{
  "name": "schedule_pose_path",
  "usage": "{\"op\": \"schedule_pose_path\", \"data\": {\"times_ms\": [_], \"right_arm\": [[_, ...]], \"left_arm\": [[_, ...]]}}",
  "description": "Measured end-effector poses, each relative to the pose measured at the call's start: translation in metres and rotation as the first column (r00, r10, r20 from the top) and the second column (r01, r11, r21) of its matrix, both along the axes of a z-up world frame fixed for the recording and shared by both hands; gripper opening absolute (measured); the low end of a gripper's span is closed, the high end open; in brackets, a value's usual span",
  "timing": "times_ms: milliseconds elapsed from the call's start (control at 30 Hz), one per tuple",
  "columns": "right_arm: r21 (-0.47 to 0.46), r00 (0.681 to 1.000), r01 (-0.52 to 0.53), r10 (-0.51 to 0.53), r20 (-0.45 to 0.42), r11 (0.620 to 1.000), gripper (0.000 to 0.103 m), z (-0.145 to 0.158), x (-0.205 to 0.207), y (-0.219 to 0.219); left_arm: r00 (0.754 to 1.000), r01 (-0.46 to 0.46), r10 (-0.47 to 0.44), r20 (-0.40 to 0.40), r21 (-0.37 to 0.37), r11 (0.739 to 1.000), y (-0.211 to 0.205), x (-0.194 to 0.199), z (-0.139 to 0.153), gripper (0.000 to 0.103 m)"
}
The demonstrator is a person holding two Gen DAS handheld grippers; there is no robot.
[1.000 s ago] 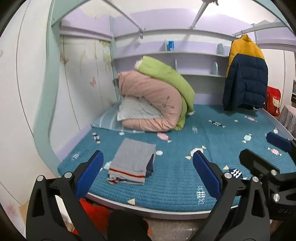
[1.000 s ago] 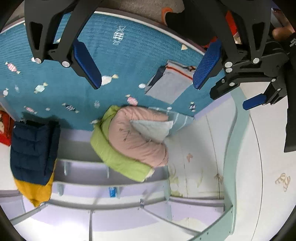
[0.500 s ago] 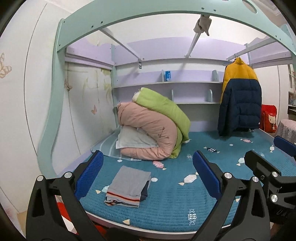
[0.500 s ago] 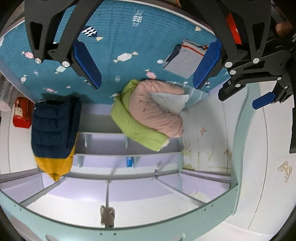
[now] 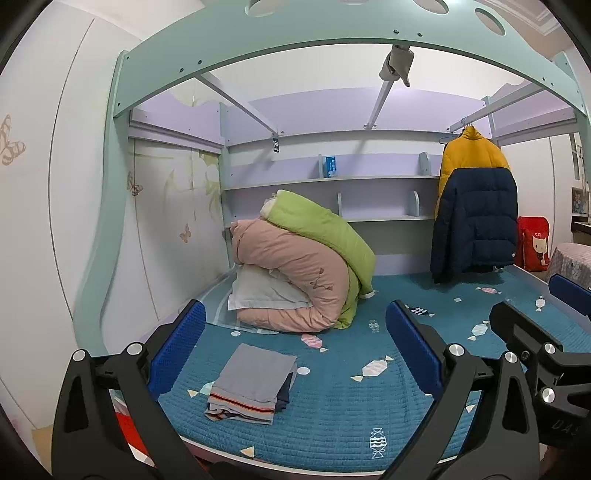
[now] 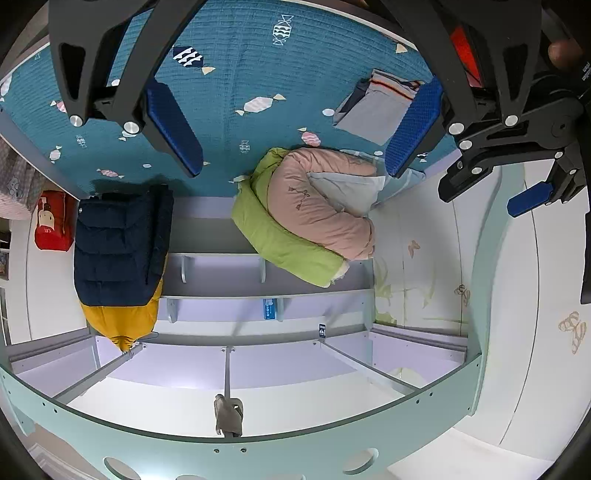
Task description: Fold large clothes
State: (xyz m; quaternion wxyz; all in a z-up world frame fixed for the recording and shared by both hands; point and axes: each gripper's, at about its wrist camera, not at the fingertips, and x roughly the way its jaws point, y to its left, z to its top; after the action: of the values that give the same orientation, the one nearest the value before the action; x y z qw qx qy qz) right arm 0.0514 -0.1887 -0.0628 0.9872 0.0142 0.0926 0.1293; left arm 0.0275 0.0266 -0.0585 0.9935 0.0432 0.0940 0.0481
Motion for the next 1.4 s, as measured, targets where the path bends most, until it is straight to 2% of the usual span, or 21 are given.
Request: {"op": "schedule_pose_path", "data": {"times_ms": [333, 1400], "right_arm": [[0.008, 1.0, 0.007, -0.007, 0.001, 1.0, 0.095, 0.0023, -0.0035, -0.0022], [0.009, 1.0, 0.02, -0.02, 0.0, 1.0, 0.095, 0.0034, -0.0068, 0.0022]], "left_arm": [[1.0, -0.013, 0.013, 0.022, 0.009, 1.0, -0.0019, -0.0013, 0.0016, 0.098], [1.0, -0.011, 0.011, 0.022, -0.002, 1.0, -0.0029, -0.0003, 0.0031, 0.098]]}}
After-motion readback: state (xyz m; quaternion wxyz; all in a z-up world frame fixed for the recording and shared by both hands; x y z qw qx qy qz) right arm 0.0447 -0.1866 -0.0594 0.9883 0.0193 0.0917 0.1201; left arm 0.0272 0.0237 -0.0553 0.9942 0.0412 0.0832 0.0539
